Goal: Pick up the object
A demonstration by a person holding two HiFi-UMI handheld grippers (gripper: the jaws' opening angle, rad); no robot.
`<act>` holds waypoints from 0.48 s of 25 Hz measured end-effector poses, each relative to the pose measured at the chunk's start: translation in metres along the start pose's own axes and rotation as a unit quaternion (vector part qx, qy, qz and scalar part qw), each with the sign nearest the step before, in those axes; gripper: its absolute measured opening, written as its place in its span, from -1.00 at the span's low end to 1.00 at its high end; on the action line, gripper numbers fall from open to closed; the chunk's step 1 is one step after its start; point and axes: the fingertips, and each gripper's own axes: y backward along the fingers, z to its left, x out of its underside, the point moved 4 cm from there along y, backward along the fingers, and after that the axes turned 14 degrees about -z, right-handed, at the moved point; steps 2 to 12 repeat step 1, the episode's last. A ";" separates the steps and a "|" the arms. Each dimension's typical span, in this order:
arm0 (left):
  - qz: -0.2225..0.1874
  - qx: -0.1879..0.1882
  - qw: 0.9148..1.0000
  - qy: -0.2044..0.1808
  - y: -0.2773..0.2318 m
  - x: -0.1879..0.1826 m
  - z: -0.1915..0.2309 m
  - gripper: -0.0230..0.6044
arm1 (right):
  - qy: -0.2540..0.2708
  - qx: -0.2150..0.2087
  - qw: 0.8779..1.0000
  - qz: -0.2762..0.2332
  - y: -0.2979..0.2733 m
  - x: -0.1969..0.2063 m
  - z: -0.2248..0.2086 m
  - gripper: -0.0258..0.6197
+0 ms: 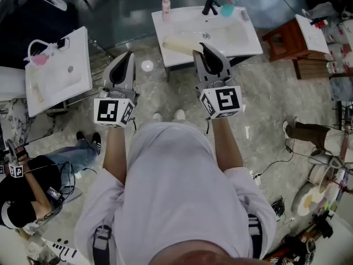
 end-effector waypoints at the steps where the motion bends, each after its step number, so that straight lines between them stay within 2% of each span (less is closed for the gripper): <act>1: 0.001 -0.002 1.000 0.000 0.000 0.000 0.000 -0.93 | 0.000 0.000 1.000 0.001 0.001 0.000 -0.001 -0.77; 12: 0.001 -0.002 1.000 0.000 0.000 0.000 0.000 -0.93 | 0.000 0.000 1.000 0.001 0.001 0.000 -0.001 -0.77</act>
